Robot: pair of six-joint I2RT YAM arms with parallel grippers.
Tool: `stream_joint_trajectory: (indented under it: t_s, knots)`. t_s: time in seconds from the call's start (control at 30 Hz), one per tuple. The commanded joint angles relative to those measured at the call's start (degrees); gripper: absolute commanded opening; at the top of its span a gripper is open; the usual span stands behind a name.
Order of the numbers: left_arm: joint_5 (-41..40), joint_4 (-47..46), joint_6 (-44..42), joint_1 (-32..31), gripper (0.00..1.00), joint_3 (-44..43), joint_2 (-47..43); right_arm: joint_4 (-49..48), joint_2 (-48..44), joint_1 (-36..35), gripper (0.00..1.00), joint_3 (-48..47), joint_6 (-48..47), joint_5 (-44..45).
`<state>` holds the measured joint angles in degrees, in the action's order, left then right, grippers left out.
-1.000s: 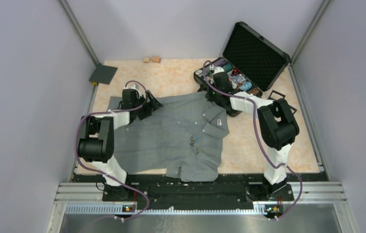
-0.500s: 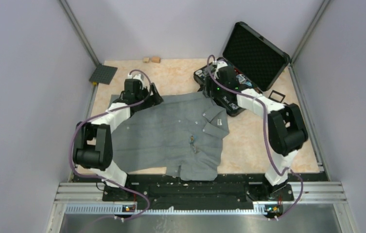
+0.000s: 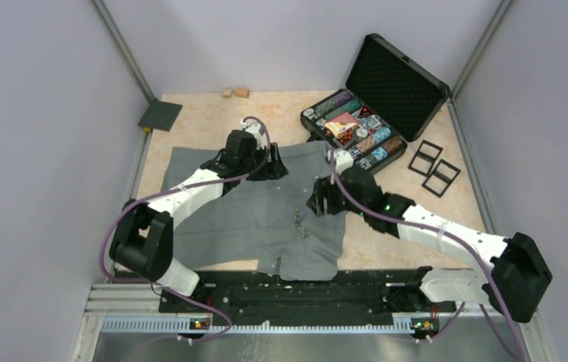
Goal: Pin the brooch onto the clothing
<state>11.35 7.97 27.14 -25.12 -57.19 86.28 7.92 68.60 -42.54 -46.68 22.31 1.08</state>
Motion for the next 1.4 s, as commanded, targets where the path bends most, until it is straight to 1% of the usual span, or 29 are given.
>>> stream_joint_trajectory:
  t_s: [0.0,0.13,0.2,0.33,0.47,0.53,0.6,0.73,0.83,0.97,1.1,1.23,1.27,1.33,1.37]
  knots:
    - [1.9,-3.5,2.3,-1.3,0.73,0.8,2.4,0.2,-4.4,-10.5,0.62,5.6,7.7,8.5]
    - [1.6,-4.4,2.5,-3.6,0.7,-0.5,5.4,0.3,-5.3,-17.9,0.56,9.1,12.6,14.0]
    - [1.9,-5.2,2.8,-4.1,0.68,-1.0,7.3,0.3,-4.4,-19.8,0.55,10.3,14.3,15.5]
    - [2.5,-6.8,3.8,-4.5,0.6,-1.1,10.8,0.6,-1.6,-21.8,0.54,11.4,16.2,16.8]
    - [2.3,-7.5,4.3,-4.5,0.57,-0.5,13.4,0.7,1.2,-22.9,0.5,12.2,17.0,18.5]
    - [1.6,-7.5,4.2,-4.5,0.55,-0.1,14.1,1.2,2.7,-23.0,0.46,12.4,17.4,19.0]
    - [1.0,-7.5,4.0,-4.5,0.54,0.2,14.6,1.6,4.0,-23.1,0.42,12.5,17.8,19.0]
    - [-0.5,-7.5,3.2,-4.4,0.53,0.6,15.4,3.9,5.2,-23.5,0.29,13.1,19.5,19.3]
    - [-1.6,-9.5,1.9,-4.4,0.51,1.2,15.4,5.8,4.7,-23.6,0.14,14.3,21.2,19.3]
    - [-1.7,-10.4,-0.7,-4.4,0.5,1.2,15.9,6.0,3.7,-23.8,0.0,16.5,22.8,17.8]
    - [-1.5,-11.2,-2.3,-4.4,0.5,0.3,16.6,5.8,2.9,-24.1,0.0,17.4,23.7,15.7]
    - [-1.2,-11.4,-3.4,-4.4,0.52,-0.2,15.7,6.1,1.7,-24.3,0.0,16.8,23.8,15.6]
    - [-0.8,-11.5,-3.9,-4.5,0.53,-0.3,14.9,6.7,1.2,-24.3,0.03,16.3,23.7,16.0]
    - [-0.5,-10.7,-4.7,-4.6,0.62,-0.8,12.3,9.1,-0.1,-24.3,0.19,14.5,23.0,18.3]
    - [-0.6,-10.0,-5.3,-4.7,0.67,-1.2,10.7,10.9,-0.8,-24.3,0.29,13.4,22.8,19.9]
